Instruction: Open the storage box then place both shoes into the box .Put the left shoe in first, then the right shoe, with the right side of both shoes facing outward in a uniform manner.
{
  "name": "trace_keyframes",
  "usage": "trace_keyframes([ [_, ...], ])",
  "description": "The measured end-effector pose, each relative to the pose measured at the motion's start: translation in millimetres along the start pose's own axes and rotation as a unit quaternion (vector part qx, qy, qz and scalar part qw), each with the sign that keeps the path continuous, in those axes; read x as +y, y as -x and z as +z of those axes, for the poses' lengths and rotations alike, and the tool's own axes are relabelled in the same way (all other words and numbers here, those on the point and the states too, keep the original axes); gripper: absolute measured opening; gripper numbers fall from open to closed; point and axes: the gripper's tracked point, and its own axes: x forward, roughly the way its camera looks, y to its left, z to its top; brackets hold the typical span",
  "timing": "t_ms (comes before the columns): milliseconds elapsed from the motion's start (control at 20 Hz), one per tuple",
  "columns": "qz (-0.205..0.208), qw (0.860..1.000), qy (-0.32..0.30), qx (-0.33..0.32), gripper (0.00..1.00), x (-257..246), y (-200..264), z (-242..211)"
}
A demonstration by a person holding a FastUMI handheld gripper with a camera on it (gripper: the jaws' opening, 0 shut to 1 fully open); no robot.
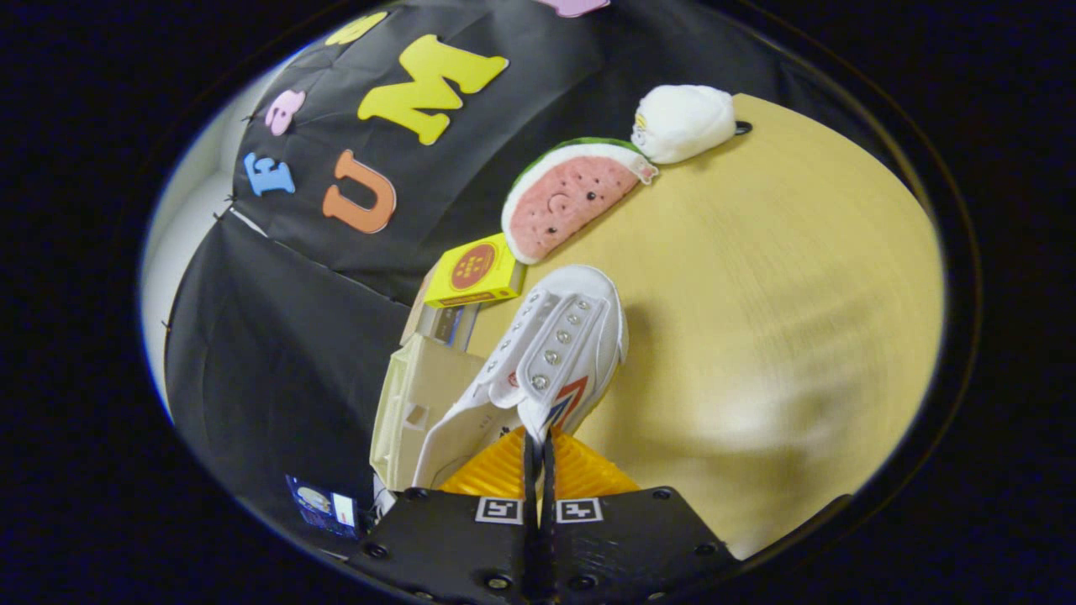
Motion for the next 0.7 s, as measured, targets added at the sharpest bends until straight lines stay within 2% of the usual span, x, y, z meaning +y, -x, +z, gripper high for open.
trace_keyframes([
  [400,0.031,0.997,0.073,-0.013,0.00,142,-12,-17],
  [600,0.032,0.994,0.099,-0.011,0.00,194,-43,-36],
  [700,0.020,0.994,0.110,-0.015,0.00,211,-63,-46],
])
